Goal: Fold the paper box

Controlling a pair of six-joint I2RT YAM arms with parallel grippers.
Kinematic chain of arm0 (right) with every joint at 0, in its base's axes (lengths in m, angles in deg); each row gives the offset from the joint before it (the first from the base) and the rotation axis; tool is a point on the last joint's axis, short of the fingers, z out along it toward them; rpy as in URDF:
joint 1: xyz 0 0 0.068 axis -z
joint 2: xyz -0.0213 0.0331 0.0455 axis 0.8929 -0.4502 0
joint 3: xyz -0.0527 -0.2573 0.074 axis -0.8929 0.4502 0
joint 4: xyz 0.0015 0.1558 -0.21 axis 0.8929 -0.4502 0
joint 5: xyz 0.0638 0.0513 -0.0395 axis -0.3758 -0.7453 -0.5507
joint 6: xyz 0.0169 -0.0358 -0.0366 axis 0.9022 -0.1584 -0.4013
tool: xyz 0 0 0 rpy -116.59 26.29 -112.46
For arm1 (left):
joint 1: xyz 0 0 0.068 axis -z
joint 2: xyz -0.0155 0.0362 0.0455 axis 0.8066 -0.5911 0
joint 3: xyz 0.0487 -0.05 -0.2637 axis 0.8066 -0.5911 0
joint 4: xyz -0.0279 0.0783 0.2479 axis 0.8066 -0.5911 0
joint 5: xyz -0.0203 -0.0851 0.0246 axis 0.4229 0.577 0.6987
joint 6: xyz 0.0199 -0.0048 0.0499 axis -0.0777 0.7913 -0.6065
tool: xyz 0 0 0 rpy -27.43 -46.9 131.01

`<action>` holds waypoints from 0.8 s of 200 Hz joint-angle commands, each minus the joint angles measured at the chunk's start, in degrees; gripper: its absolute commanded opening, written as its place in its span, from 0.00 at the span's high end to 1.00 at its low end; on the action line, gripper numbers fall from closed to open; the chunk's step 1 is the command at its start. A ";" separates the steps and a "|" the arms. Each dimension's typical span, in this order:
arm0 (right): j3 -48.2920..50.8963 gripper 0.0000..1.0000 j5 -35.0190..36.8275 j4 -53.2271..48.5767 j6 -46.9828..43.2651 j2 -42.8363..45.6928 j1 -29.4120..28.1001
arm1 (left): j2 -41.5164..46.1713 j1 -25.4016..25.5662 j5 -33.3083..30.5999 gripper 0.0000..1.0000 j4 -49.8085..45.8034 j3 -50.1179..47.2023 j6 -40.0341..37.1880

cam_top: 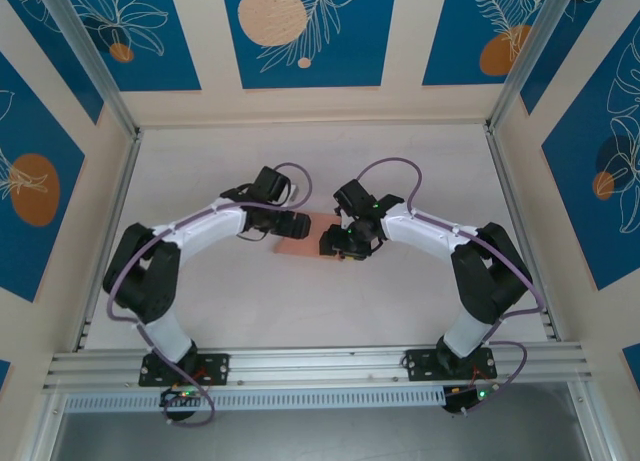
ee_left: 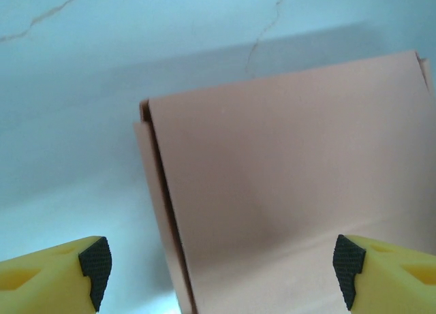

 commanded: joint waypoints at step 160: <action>-0.27 0.39 -4.05 0.38 -0.90 -5.06 -0.40 | -12.86 -0.32 -1.29 0.35 -5.40 8.89 -3.12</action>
